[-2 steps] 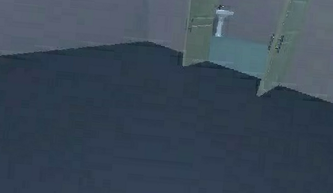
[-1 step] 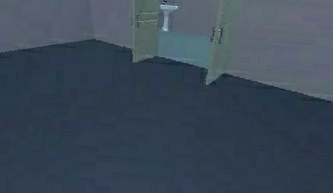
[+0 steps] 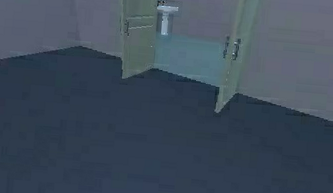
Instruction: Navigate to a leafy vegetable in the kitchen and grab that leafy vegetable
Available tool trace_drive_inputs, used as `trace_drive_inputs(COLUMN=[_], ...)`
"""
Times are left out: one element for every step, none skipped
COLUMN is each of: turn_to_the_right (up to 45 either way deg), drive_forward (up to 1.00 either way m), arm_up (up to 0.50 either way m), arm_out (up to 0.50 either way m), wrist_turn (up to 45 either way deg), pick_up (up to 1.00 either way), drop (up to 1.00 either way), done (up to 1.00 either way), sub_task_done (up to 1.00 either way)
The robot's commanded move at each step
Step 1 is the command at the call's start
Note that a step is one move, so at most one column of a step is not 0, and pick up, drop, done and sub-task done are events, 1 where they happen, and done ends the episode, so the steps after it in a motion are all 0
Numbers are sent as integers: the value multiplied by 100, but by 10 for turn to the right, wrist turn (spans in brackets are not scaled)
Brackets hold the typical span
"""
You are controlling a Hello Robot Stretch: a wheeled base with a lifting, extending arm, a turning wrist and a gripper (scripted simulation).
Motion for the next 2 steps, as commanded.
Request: trace_drive_inputs(turn_to_the_right=[0, 0], drive_forward=[100, 100], arm_up=[0, 0], arm_out=[0, 0], wrist_turn=[0, 0], pick_up=[0, 0], drop=[0, 0], done=[0, 0], sub_task_done=[0, 0])
